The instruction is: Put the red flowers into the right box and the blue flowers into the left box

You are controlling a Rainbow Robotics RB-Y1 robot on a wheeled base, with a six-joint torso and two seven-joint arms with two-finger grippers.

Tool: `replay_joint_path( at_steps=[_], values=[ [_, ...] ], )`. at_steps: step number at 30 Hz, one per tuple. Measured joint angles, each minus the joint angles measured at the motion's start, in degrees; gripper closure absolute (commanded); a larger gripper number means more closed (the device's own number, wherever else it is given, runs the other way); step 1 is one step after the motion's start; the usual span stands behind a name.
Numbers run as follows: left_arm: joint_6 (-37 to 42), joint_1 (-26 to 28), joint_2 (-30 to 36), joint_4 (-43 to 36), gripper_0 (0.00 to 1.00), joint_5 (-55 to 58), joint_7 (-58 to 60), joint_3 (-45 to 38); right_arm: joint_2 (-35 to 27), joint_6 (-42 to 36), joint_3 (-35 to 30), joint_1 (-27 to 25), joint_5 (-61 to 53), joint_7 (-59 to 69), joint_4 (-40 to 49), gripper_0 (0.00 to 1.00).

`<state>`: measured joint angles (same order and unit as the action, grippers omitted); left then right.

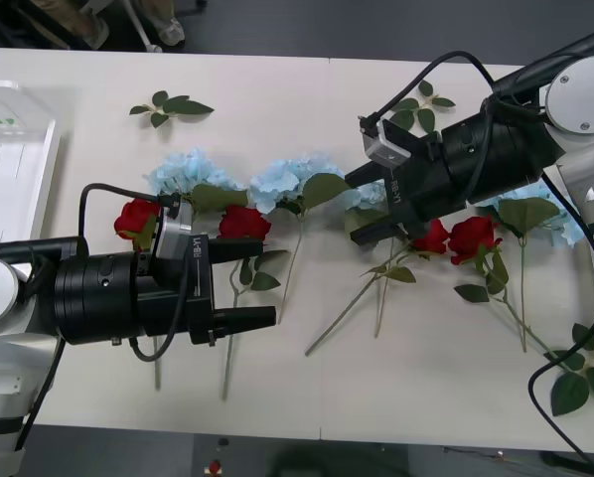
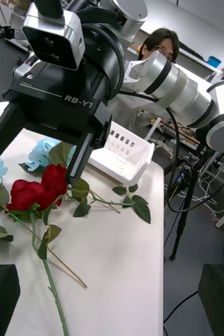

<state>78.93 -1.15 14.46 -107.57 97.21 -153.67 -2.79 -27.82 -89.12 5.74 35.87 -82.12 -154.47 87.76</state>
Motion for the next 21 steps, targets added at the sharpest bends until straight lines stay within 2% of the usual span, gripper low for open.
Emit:
replay_joint_path(
  at_steps=[21],
  values=[
    [0.00, 0.00, 0.00, 0.00, 0.00, 0.00, 0.00, 0.00, 0.00, 0.00, 0.00, 0.00, 0.00, 0.00, 0.00, 0.00]
  ],
)
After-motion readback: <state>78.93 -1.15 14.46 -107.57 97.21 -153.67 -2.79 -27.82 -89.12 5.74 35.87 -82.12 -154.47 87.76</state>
